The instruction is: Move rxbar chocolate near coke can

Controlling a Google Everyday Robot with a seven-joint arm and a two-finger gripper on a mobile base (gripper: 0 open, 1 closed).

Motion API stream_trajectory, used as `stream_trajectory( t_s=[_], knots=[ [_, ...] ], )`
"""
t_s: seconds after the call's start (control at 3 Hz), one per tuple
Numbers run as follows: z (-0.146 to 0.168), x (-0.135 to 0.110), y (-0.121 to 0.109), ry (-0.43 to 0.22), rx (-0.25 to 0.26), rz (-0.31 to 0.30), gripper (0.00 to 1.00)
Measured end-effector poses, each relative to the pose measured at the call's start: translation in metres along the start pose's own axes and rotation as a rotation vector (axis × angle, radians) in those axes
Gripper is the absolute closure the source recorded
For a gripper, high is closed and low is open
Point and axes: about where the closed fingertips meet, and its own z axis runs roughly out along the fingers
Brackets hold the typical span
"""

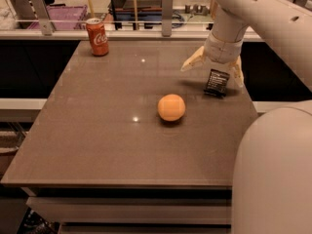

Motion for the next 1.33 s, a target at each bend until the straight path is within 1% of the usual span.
stream_trajectory(
  t_s=[0.33,0.67,1.0,1.33],
  knots=[
    [0.0045,0.0066,-0.0010,0.012,-0.004,0.006,0.17],
    [0.0071,0.0059,-0.0002,0.011,-0.005,0.006,0.40],
    [0.0094,0.0050,0.0006,0.011,-0.006,0.005,0.64],
    [0.0070,0.0048,0.0008,0.011,-0.006,0.005,0.95]
  ],
)
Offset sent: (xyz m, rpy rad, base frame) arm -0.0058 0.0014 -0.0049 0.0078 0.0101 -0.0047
